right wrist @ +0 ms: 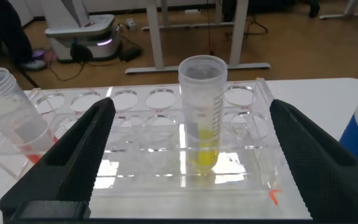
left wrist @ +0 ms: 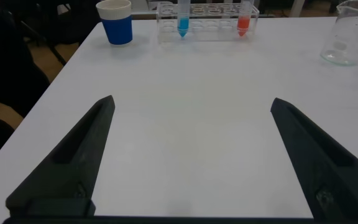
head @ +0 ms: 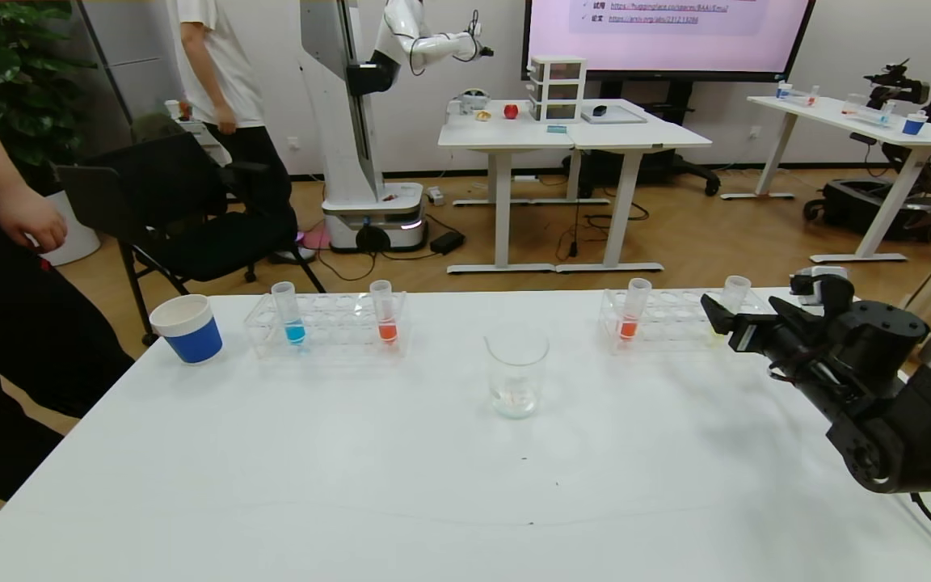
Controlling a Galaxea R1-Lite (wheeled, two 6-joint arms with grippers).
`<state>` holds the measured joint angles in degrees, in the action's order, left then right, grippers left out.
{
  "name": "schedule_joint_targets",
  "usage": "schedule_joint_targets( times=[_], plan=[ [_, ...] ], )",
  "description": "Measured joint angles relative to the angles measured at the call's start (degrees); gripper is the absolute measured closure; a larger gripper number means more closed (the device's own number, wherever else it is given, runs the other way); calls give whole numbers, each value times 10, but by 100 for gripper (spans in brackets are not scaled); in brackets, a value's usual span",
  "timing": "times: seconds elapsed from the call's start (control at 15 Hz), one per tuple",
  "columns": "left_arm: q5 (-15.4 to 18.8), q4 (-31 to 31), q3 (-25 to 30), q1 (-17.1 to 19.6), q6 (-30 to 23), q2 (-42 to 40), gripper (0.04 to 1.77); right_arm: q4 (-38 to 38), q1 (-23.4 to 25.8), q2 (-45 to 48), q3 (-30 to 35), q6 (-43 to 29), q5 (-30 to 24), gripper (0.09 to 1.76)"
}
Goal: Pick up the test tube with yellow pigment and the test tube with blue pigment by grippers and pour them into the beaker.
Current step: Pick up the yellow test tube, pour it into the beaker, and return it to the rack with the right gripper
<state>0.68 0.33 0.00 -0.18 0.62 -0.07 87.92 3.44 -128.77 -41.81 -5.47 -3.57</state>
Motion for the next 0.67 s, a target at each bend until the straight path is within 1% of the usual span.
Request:
schedule_joint_targets(
  times=[0.27,0.4,0.53,0.67],
  plan=[
    [0,0,0,0,0,0,6,-57,3,-42,-104,17,-4,11],
    [0,0,0,0,0,0,6,-75,6,-58,-142,37,-10,11],
    [0,0,0,0,0,0,6,-81,11,-69,-165,44,-15,11],
    [0,0,0,0,0,0,6,-81,13,-75,-171,45,-17,11]
  ],
)
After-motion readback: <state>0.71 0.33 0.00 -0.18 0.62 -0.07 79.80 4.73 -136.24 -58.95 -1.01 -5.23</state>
